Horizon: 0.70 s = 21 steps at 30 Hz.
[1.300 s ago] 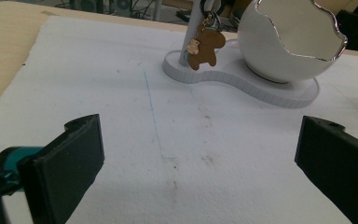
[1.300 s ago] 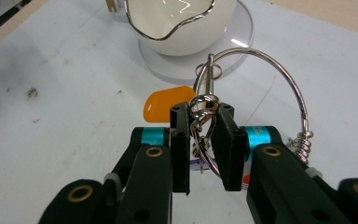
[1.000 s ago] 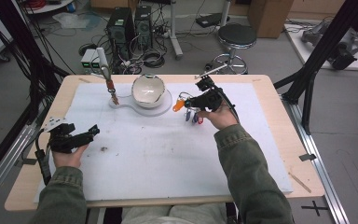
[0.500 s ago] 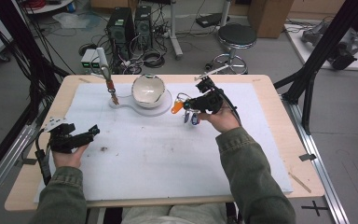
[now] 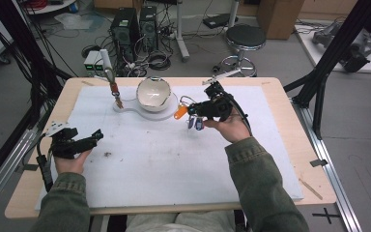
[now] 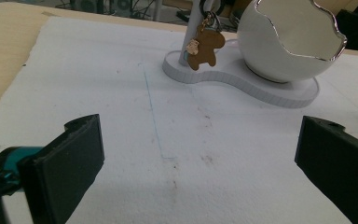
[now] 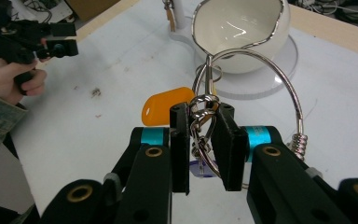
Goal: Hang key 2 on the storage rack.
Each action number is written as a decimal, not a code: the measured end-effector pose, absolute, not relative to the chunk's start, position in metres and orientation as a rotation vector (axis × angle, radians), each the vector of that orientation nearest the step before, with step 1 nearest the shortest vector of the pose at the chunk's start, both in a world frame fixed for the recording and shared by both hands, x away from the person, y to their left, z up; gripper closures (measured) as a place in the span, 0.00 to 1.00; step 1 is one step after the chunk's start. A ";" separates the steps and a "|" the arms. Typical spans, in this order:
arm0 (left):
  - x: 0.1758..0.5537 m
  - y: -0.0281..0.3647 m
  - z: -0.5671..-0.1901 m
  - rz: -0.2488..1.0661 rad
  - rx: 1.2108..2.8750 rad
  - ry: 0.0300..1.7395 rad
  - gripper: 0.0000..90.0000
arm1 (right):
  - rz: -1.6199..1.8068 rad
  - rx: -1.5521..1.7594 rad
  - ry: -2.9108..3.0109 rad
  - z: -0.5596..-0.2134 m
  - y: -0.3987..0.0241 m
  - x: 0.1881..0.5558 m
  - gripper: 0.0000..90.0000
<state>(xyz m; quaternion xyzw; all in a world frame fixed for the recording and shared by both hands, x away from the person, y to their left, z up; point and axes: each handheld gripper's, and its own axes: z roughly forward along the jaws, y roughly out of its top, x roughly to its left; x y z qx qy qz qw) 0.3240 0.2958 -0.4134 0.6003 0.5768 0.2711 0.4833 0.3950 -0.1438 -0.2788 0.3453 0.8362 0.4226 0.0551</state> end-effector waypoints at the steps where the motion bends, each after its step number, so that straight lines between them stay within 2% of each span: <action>1: 0.324 0.296 -0.413 0.661 1.464 1.406 0.02 | 1.289 1.045 2.540 -0.278 -0.143 0.393 0.86; 21: 0.319 0.290 -0.408 0.678 1.484 1.361 0.02 | 1.387 0.937 2.572 -0.277 -0.133 0.365 0.86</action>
